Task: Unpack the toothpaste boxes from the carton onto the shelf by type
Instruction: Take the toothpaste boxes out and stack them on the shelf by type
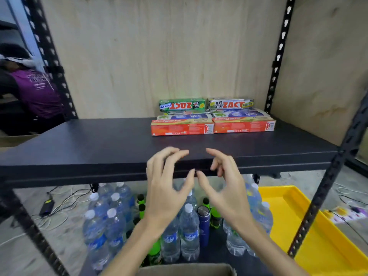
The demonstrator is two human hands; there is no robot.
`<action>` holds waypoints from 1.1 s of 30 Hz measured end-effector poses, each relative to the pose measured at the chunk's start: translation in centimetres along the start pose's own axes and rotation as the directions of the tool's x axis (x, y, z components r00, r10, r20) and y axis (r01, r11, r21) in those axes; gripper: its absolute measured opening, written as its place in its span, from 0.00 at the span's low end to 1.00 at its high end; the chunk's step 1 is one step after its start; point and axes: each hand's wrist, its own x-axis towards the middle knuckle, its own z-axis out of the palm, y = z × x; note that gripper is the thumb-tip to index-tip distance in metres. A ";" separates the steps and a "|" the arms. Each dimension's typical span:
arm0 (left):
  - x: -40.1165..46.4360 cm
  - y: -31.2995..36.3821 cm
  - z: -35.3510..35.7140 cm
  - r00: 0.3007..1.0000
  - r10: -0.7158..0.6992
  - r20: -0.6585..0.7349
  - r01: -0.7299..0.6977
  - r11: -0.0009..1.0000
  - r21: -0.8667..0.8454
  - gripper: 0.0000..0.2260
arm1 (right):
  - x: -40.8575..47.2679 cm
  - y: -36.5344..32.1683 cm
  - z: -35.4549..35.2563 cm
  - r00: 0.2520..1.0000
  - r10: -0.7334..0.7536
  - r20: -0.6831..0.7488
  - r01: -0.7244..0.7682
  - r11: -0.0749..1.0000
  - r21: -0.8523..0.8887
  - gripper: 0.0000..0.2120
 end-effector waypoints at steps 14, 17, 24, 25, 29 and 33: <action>-28.1 -12.3 0.5 0.662 -0.545 0.515 0.460 0.838 0.294 0.22 | -26.0 13.9 6.6 0.814 0.492 0.309 -0.405 0.862 -0.305 0.28; -34.0 -14.8 -0.6 0.455 -0.624 0.635 0.493 0.771 0.404 0.25 | -31.7 16.3 6.9 0.708 0.604 0.365 -0.460 0.787 -0.411 0.29; -43.7 -17.6 -1.7 0.011 -0.717 0.697 0.613 0.555 0.562 0.34 | -42.0 19.0 7.6 0.413 0.858 0.306 -0.555 0.503 -0.662 0.35; -45.0 -17.9 -1.6 -0.036 -0.709 0.704 0.604 0.546 0.581 0.34 | -43.0 19.3 7.9 0.394 0.878 0.271 -0.539 0.460 -0.706 0.36; -48.0 -18.1 -0.8 -0.160 -0.664 0.731 0.536 0.563 0.629 0.30 | -45.2 20.3 8.2 0.340 0.927 0.156 -0.554 0.332 -0.763 0.32; -49.1 -18.3 0.1 -0.190 -0.635 0.749 0.466 0.613 0.638 0.29 | -45.9 21.9 7.9 0.278 0.952 0.130 -0.600 0.278 -0.750 0.34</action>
